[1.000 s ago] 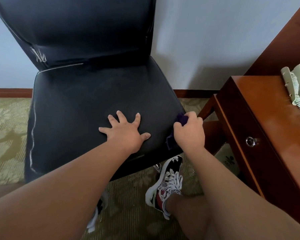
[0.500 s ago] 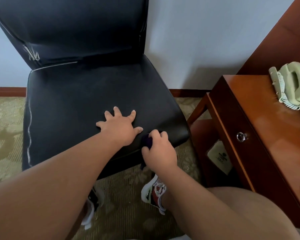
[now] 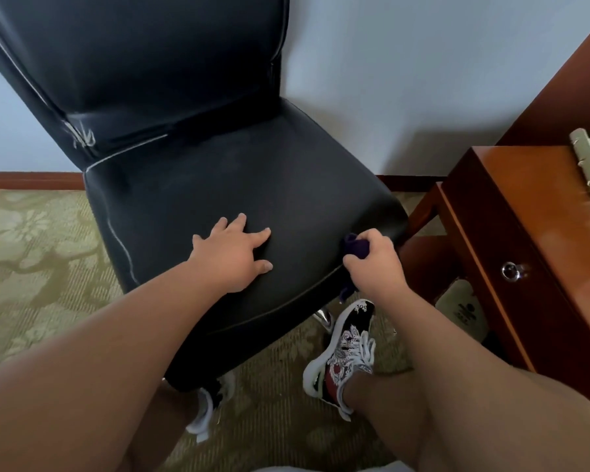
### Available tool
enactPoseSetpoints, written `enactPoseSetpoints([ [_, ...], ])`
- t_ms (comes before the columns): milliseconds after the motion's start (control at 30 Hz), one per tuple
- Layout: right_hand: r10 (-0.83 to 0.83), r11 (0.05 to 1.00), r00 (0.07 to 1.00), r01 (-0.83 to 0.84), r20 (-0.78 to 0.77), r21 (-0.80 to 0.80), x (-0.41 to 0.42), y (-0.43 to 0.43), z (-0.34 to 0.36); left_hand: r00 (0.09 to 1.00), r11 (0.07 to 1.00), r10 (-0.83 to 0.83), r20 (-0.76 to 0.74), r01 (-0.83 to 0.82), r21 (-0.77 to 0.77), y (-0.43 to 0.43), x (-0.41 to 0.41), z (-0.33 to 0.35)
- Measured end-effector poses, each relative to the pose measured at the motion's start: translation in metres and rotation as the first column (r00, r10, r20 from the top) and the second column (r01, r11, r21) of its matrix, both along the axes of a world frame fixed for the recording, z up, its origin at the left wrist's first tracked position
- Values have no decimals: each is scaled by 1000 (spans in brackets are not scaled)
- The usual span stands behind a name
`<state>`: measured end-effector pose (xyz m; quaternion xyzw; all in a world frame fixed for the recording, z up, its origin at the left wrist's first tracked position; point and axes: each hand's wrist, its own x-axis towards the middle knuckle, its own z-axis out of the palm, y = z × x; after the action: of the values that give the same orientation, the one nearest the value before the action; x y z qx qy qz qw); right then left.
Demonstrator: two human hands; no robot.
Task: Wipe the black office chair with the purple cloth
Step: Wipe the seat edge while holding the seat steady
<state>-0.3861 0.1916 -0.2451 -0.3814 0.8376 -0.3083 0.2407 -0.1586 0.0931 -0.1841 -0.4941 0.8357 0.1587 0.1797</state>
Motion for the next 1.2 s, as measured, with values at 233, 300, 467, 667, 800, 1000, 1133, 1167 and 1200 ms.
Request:
enactPoseSetpoints([
  [233, 351, 935, 899, -318, -263, 160, 69, 17, 4, 1000, 999, 15, 0, -15, 52, -1, -24, -4],
  [300, 430, 903, 855, -401, -290, 154, 84, 22, 2, 999, 997, 32, 15, -33, 66, -2, -28, -3],
  [467, 454, 887, 839, -456, -298, 68, 81, 21, 1, 1000, 997, 28, 11, -29, 75, -3, -23, -3],
  [667, 219, 972, 932, -235, -287, -21, 37, -13, 10, 999, 998, 20, -42, -17, 65, -1, -12, -8],
  [800, -48, 999, 991, 50, -123, 20, -29, -34, 12, 998, 997, 12, -53, -8, 80, -2, -14, -9],
  [1000, 53, 991, 996, -43, -71, 129, -36, -39, 19, 1000, 998, 1, -26, 0, 60, -4, -19, -13],
  [1133, 359, 929, 896, -316, -261, 194, 25, -36, 32, 1000, 999, 2, -14, -1, 41, -3, -21, -14],
  [1167, 426, 903, 859, -383, -285, 196, 42, -33, 34, 1000, 999, 2, -17, -2, 38, -3, -21, -14],
  [1200, 481, 876, 824, -443, -300, 190, 57, -30, 35, 1000, 999, 4, -21, -3, 33, -3, -21, -15],
])
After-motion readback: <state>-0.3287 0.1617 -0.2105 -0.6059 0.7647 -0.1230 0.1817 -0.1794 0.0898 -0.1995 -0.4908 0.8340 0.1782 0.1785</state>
